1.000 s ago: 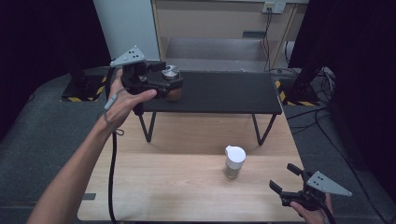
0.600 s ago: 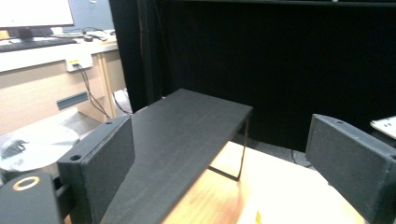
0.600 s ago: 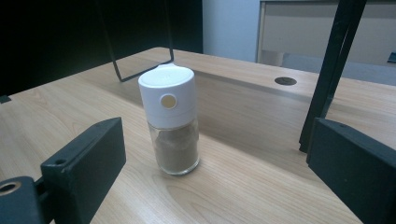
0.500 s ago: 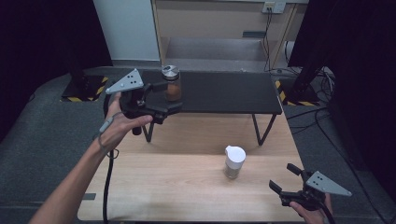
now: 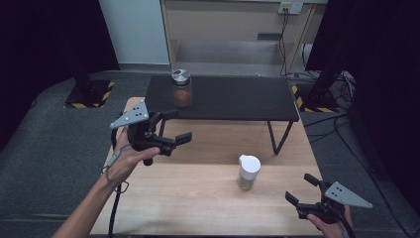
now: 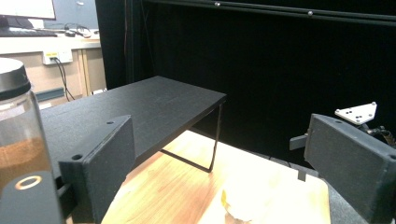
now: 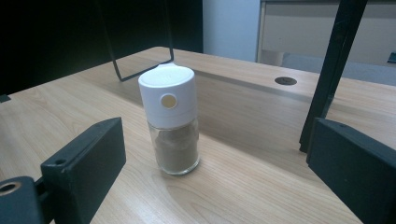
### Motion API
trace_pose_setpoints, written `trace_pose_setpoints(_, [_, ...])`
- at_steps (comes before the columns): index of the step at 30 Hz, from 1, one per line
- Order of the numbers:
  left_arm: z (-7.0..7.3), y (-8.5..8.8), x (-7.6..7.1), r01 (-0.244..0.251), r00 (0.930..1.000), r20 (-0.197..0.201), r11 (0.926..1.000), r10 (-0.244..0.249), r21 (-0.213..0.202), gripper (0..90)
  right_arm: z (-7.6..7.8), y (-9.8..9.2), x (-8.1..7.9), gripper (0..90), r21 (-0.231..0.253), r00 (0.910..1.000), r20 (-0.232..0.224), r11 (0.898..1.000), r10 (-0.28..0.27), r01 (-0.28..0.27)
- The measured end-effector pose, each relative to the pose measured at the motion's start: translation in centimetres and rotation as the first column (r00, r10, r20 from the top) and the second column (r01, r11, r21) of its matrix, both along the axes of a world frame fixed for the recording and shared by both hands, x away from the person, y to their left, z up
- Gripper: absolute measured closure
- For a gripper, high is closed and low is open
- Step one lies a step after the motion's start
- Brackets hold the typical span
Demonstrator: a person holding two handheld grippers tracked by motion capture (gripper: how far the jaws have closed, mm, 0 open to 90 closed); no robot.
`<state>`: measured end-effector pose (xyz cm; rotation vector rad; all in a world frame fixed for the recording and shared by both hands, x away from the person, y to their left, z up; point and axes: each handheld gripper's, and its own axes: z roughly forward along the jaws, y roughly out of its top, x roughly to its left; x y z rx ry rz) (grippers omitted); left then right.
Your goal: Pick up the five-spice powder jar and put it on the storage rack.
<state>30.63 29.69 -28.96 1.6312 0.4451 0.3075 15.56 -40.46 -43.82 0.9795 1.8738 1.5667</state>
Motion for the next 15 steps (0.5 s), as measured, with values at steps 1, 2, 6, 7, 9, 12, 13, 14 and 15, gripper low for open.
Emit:
trace_pose_setpoints(1, [0.0, 0.0, 0.0, 0.0, 1.0, 0.0, 1.0, 0.0, 0.0, 7.7, 0.0, 0.0, 0.0, 5.0, 0.0, 1.0, 0.0, 1.0, 0.0, 0.0])
trace_pose_setpoints(2, [-0.3, 0.1, -0.2, -0.002, 1.0, -0.002, 1.0, 0.002, -0.002, 7.7, 0.0, 0.0, 0.0, 5.0, 0.0, 1.0, 0.0, 1.0, 0.0, 0.0])
trace_pose_setpoints(6, [-1.6, 0.4, -1.0, -0.02, 0.9998, 0.0, 0.9998, 0.02, -0.007, 8.0, 0.0, 0.0, 0.0, 5.0, -0.001, 1.0, 0.0, 1.0, 0.001, -0.001])
trace_pose_setpoints(7, [-1.9, 0.5, -1.2, -0.027, 0.9996, 0.003, 0.9996, 0.027, -0.002, 8.0, 0.0, 0.0, 0.0, 5.0, -0.001, 1.0, 0.0, 1.0, 0.001, -0.001])
trace_pose_setpoints(9, [-2.3, 0.6, -1.6, -0.042, 0.999, 0.012, 0.999, 0.042, 0.013, 7.8, 0.0, 0.0, 0.0, 5.0, -0.002, 1.0, 0.0, 1.0, 0.002, -0.002])
trace_pose_setpoints(12, [-3.3, 0.8, -2.2, -0.054, 0.9984, 0.016, 0.9984, 0.053, 0.019, 7.8, 0.0, 0.0, 0.0, 5.0, -0.002, 1.0, 0.0, 1.0, 0.002, -0.002])
trace_pose_setpoints(13, [-3.6, 0.8, -2.3, -0.054, 0.9984, 0.02, 0.9982, 0.054, 0.025, 7.8, 0.0, 0.0, 0.0, 5.0, -0.002, 1.0, 0.001, 1.0, 0.001, -0.001])
trace_pose_setpoints(14, [-3.9, 0.8, -2.5, -0.056, 0.9981, 0.025, 0.9979, 0.055, 0.031, 7.8, 0.0, 0.0, 0.0, 5.0, -0.002, 1.0, 0.001, 1.0, 0.001, -0.001])
trace_pose_setpoints(15, [-4.2, 0.9, -2.7, -0.057, 0.998, 0.028, 0.9977, 0.056, 0.038, 7.8, 0.0, 0.0, 0.0, 5.0, -0.002, 1.0, 0.0, 1.0, 0.002, -0.002])
